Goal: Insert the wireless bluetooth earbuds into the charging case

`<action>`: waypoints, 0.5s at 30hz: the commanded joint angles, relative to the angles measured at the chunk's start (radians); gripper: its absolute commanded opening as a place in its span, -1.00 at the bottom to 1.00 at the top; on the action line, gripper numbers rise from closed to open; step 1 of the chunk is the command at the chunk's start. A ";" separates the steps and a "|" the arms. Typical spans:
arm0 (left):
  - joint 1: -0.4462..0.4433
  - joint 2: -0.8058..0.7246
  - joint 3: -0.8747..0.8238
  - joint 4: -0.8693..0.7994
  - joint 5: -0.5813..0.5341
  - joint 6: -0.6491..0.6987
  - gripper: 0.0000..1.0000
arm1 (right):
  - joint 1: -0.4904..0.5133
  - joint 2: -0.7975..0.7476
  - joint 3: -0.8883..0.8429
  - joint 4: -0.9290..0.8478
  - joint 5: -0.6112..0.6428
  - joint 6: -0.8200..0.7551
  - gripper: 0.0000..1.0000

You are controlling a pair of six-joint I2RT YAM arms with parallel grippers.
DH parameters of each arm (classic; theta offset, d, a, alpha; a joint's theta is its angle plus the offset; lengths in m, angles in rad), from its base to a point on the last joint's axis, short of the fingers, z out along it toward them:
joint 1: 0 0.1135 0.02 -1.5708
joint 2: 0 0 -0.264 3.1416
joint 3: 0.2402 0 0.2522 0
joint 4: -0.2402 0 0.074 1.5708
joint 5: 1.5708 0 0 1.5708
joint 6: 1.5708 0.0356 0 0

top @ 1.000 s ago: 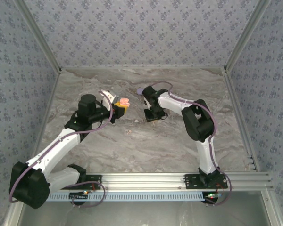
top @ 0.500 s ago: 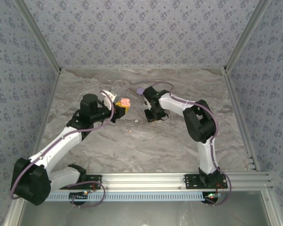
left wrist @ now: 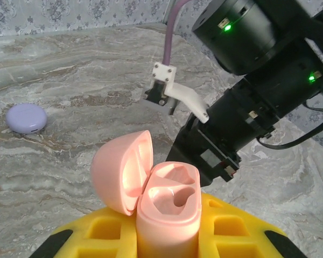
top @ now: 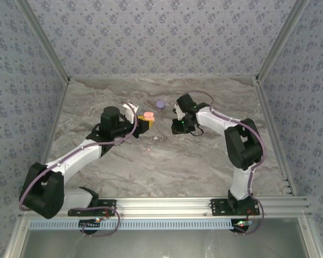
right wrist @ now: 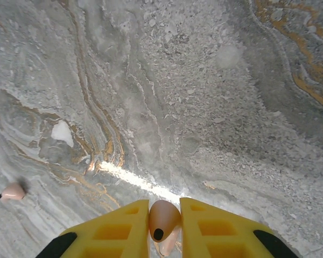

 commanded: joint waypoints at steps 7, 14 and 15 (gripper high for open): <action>-0.023 0.079 -0.050 0.212 0.010 -0.053 -0.78 | -0.047 -0.166 -0.079 0.094 -0.111 0.007 -0.63; -0.031 0.117 -0.104 0.376 -0.004 -0.093 -0.79 | -0.071 -0.284 -0.067 0.112 -0.165 0.007 -0.63; -0.033 0.123 -0.110 0.393 -0.005 -0.093 -0.79 | -0.072 -0.295 -0.066 0.116 -0.181 0.007 -0.62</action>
